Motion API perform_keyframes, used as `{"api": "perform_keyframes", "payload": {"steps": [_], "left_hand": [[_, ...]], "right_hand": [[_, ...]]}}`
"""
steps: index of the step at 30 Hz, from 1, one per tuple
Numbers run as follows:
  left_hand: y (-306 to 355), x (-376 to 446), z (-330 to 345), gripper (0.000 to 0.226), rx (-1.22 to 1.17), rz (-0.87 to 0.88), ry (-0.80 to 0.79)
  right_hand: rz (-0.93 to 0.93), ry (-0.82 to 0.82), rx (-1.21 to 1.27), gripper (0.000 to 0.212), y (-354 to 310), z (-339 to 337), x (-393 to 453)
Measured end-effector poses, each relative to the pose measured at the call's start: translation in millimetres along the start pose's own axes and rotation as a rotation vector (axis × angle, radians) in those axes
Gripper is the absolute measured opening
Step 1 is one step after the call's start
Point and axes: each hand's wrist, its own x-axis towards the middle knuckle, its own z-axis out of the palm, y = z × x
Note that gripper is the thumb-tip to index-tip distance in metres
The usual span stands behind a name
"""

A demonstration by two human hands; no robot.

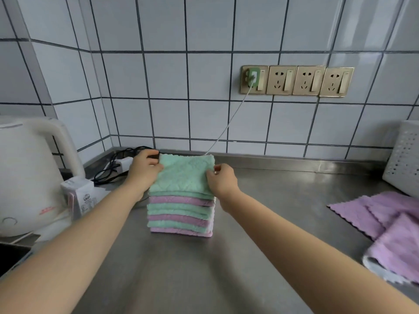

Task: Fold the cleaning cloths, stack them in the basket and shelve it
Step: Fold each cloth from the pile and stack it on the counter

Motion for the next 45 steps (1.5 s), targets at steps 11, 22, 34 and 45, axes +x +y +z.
{"api": "perform_keyframes", "payload": {"steps": [11, 22, 34, 45], "left_hand": [[8.8, 11.0, -0.3, 0.045, -0.005, -0.042, -0.143], [0.8, -3.3, -17.0, 0.052, 0.626, 0.137, -0.170], [78.5, -115.7, 60.1, 0.027, 0.298, 0.402, -0.062], [78.5, -255.0, 239.3, 0.015, 0.251, 0.553, -0.544]], "right_hand": [[-0.065, -0.022, -0.033, 0.042, -8.5, -3.2, -4.4], [-0.141, -0.148, -0.441, 0.055, 3.7, -26.9, -12.9], [-0.204, -0.053, -0.712, 0.034, 35.0, -191.5, -102.0], [-0.058, 0.212, -0.993, 0.028, 154.6, -386.4, -181.8]]}}
